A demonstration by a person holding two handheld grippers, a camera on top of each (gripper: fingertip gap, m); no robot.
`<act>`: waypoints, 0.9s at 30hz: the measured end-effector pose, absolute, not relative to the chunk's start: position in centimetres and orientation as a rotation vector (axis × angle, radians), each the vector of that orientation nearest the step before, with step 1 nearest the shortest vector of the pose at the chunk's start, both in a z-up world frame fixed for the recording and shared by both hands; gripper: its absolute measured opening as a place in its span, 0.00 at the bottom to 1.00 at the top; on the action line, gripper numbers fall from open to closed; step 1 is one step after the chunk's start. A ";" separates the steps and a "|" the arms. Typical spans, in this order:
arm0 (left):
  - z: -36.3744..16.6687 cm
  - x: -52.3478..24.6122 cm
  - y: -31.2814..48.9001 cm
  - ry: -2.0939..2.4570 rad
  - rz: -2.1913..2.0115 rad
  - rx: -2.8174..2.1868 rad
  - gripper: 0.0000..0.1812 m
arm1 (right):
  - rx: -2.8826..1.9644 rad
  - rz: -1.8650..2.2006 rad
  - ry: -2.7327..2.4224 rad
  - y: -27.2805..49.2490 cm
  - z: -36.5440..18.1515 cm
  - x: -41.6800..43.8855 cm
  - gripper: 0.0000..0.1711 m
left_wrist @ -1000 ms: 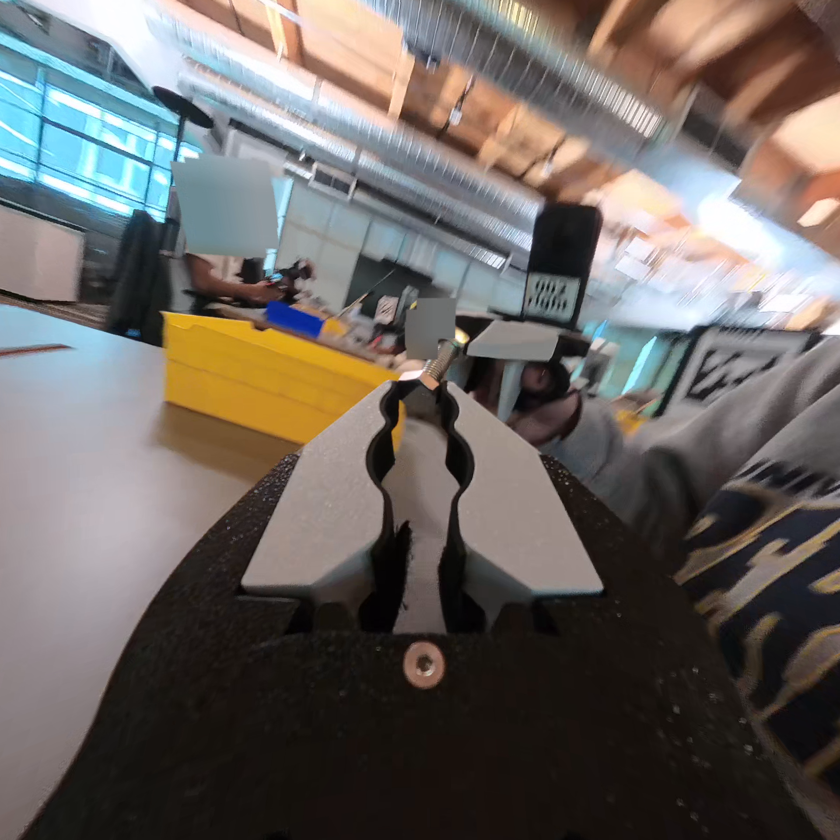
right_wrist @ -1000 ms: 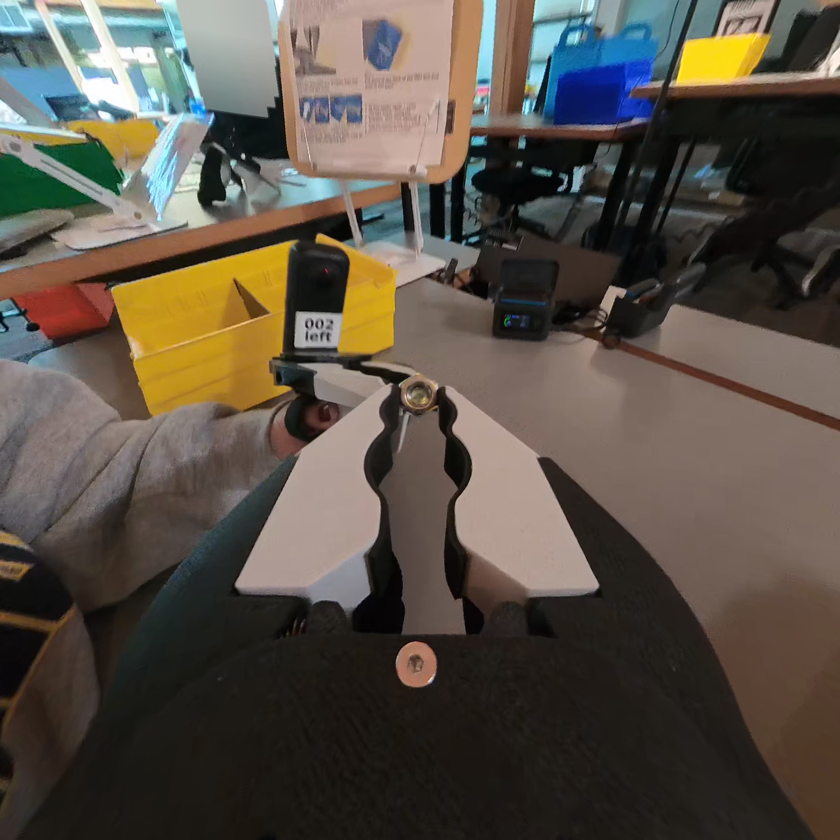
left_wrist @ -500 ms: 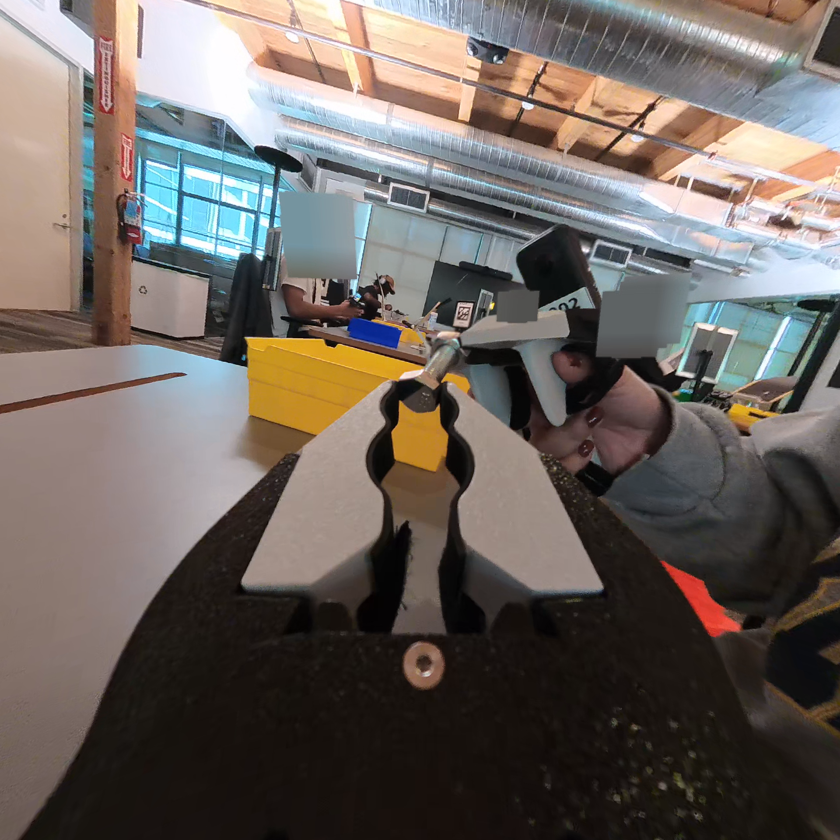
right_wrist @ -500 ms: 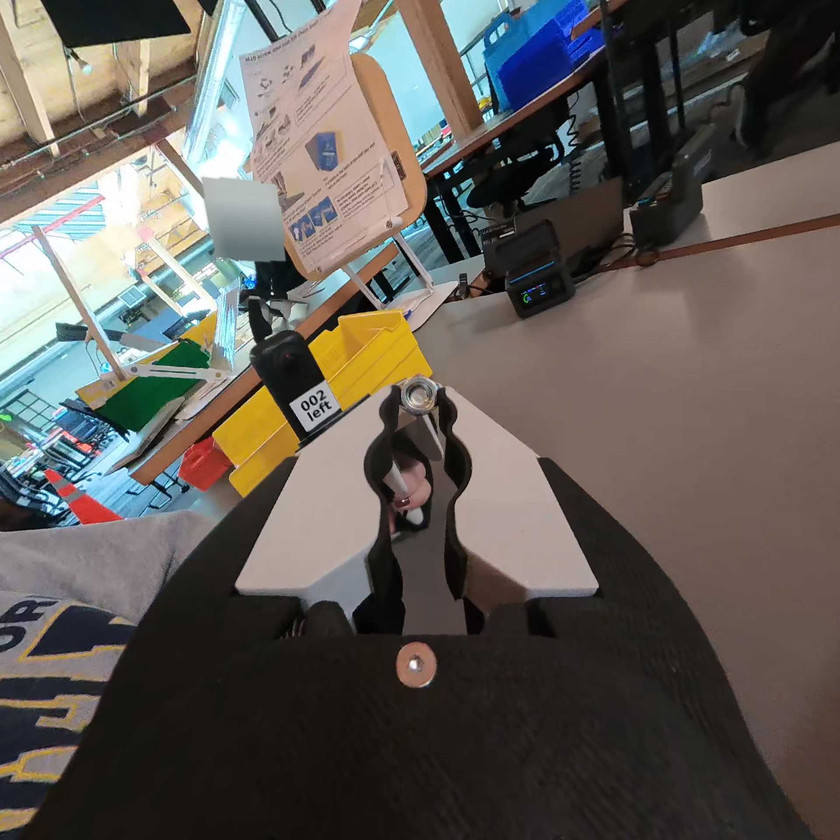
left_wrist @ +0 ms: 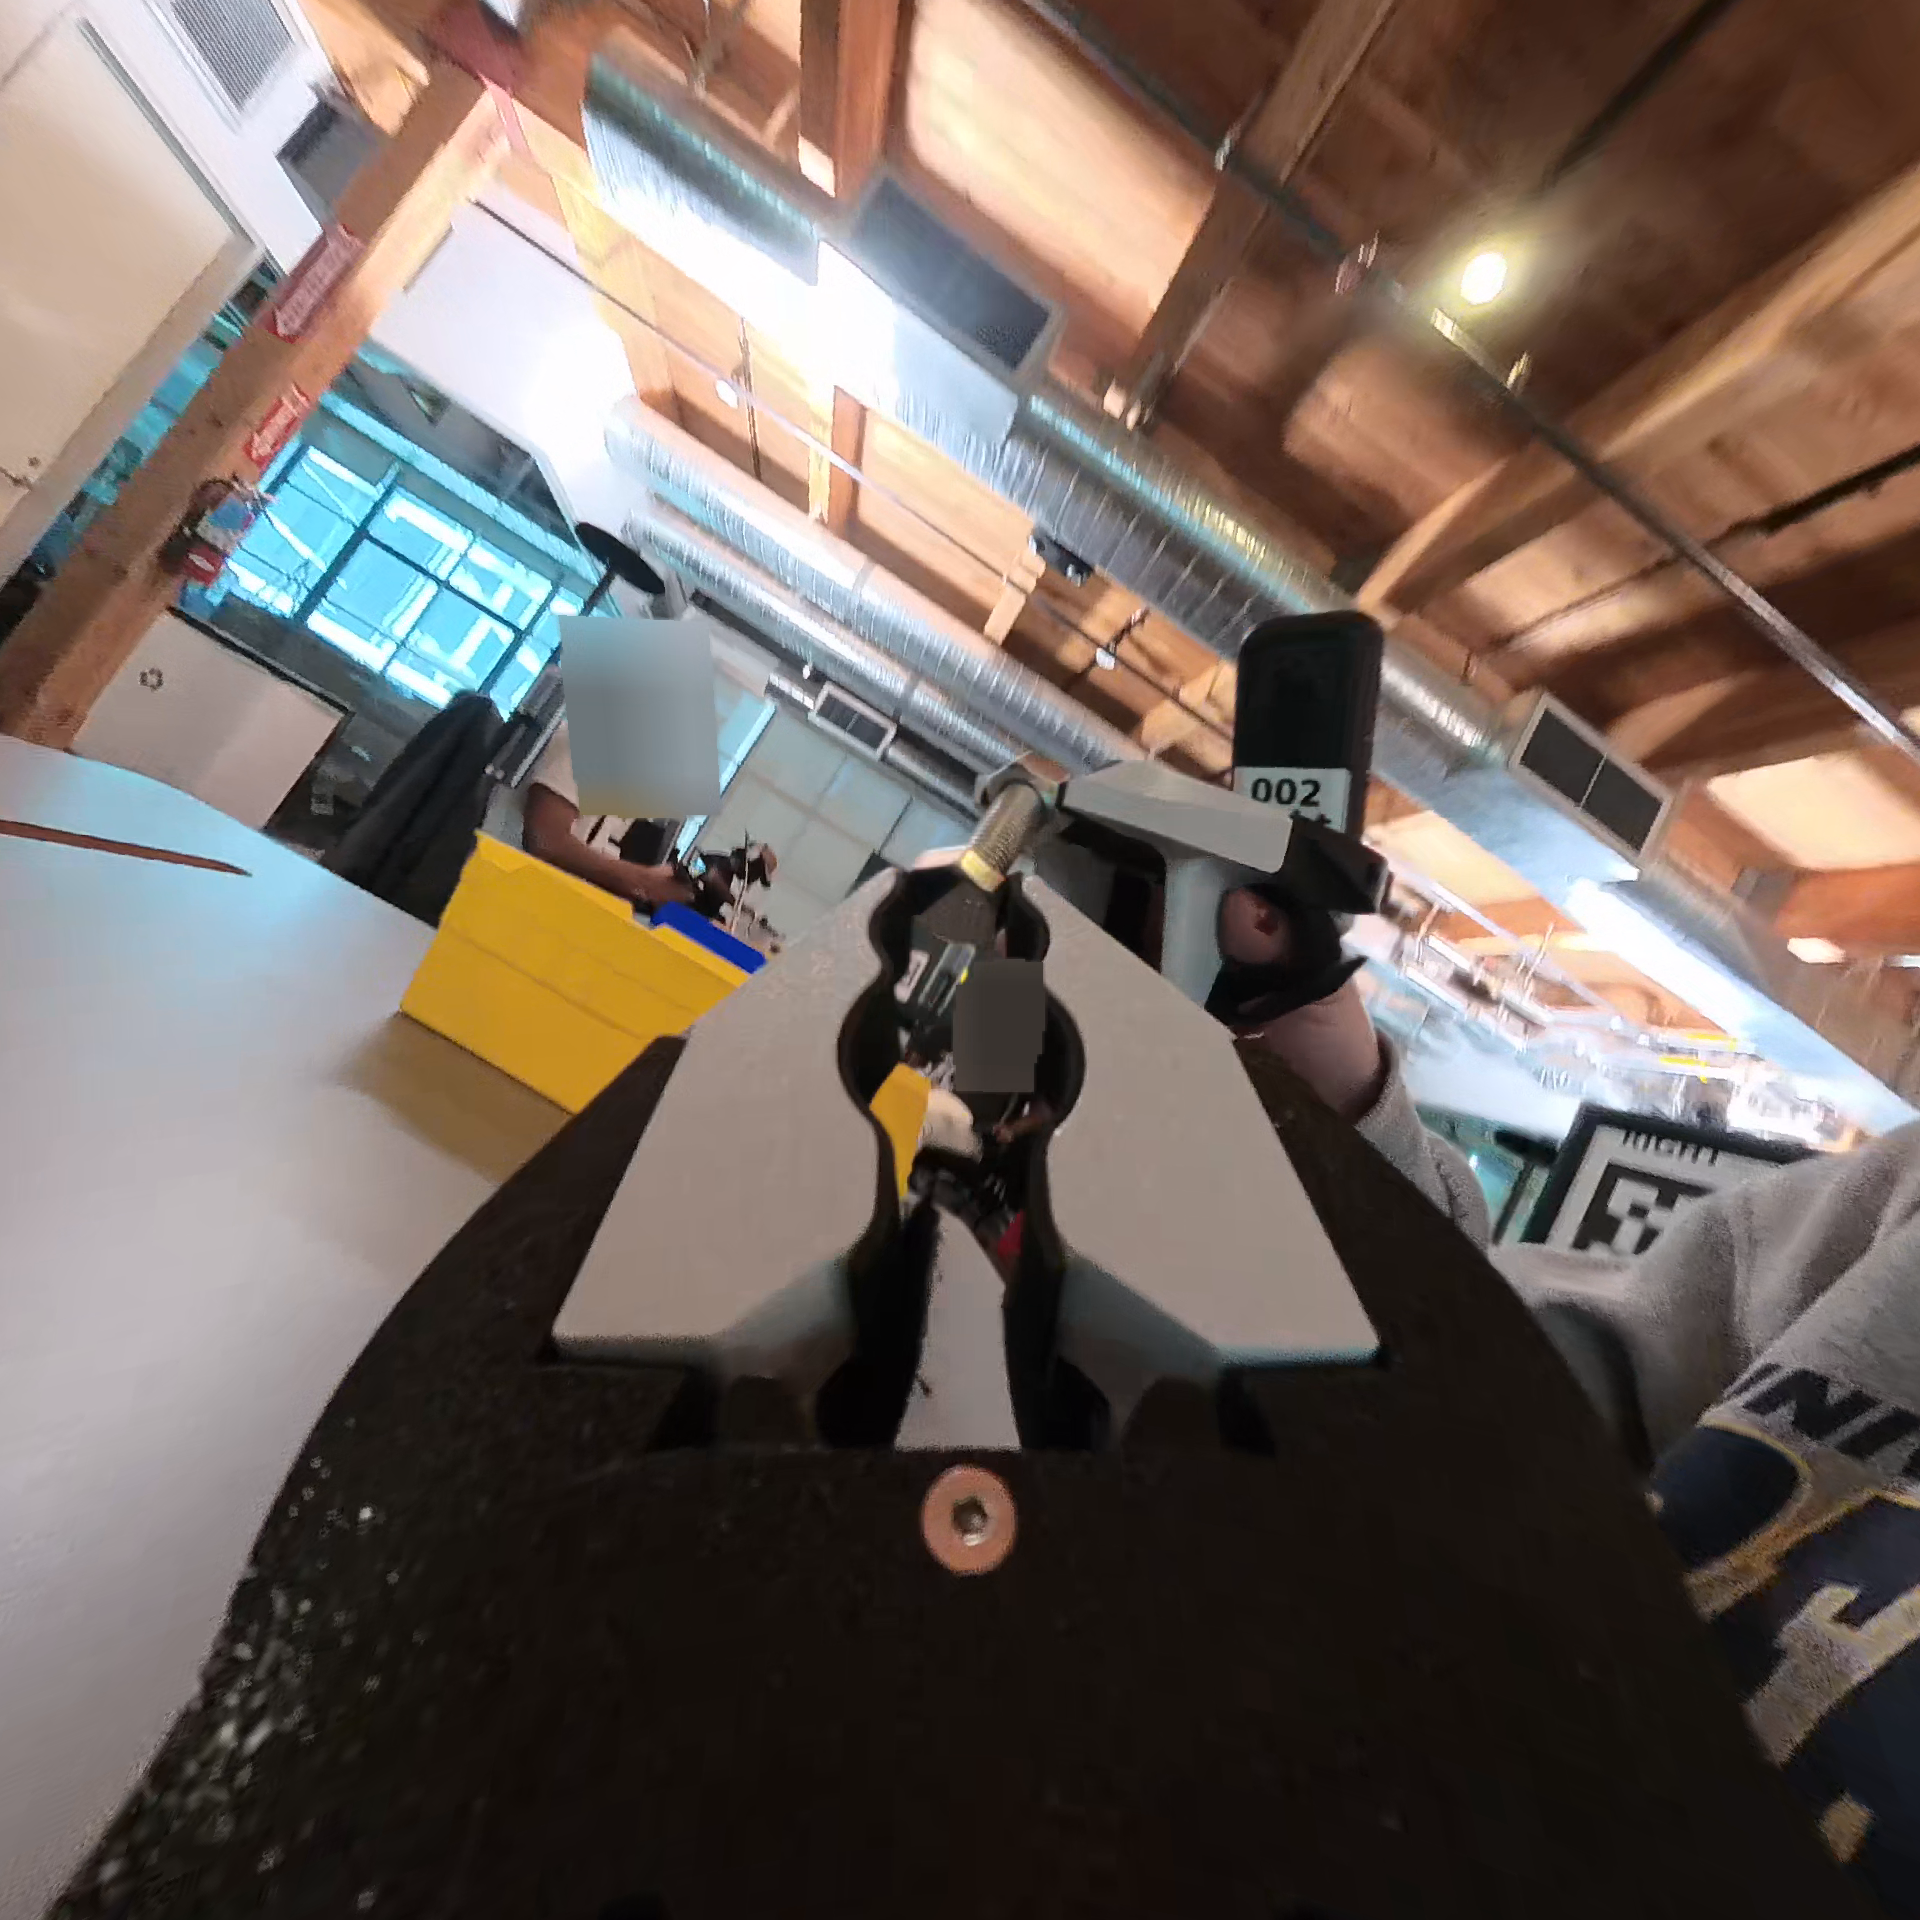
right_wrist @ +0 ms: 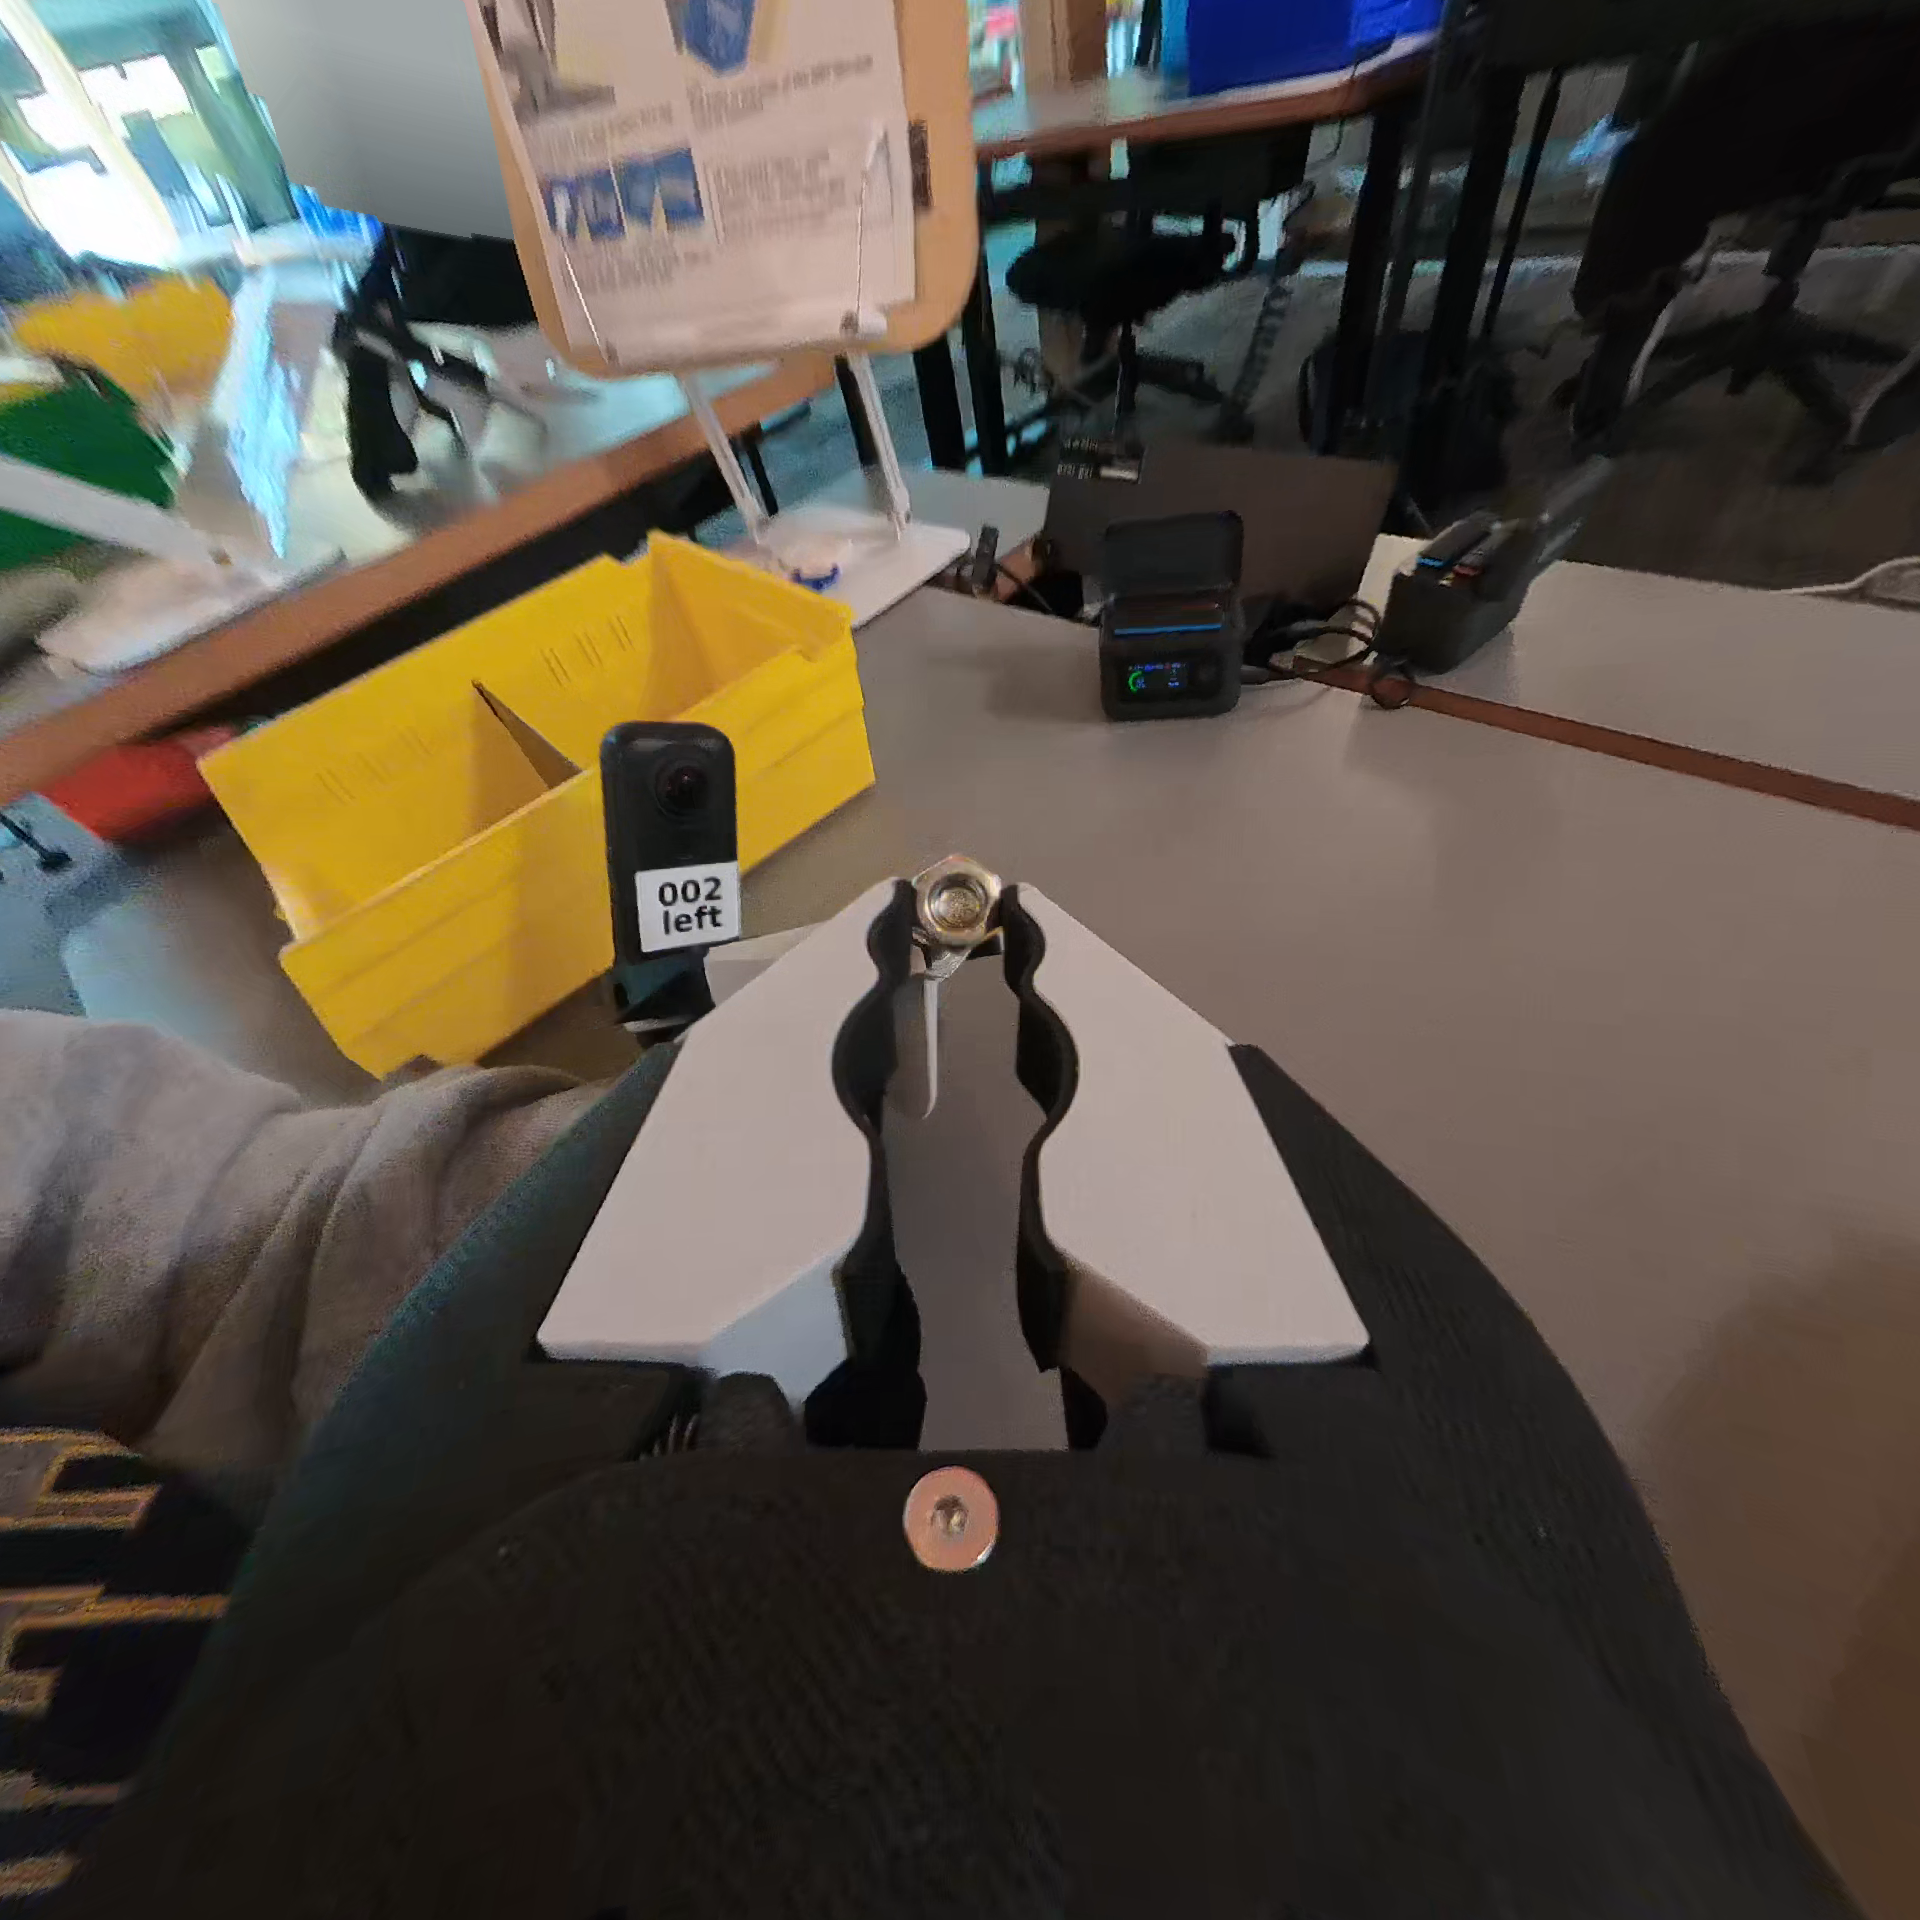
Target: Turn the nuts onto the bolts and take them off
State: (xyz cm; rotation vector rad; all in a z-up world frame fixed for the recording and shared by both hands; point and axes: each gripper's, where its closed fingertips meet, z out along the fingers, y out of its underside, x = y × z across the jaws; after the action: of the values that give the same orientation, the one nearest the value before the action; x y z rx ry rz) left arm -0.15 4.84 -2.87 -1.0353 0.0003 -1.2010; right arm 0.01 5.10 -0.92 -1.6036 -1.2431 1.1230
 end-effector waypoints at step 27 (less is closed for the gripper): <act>-2.3 -2.8 4.4 -0.093 -1.367 -0.871 0.08 | -1.656 1.094 -1.424 4.2 -0.4 -3.8 0.13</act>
State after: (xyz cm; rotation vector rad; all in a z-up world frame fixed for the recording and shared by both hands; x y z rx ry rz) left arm -2.77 4.42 -2.28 -0.8710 -0.0927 -1.3669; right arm -3.83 4.22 -0.44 -1.6563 -1.4243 1.0938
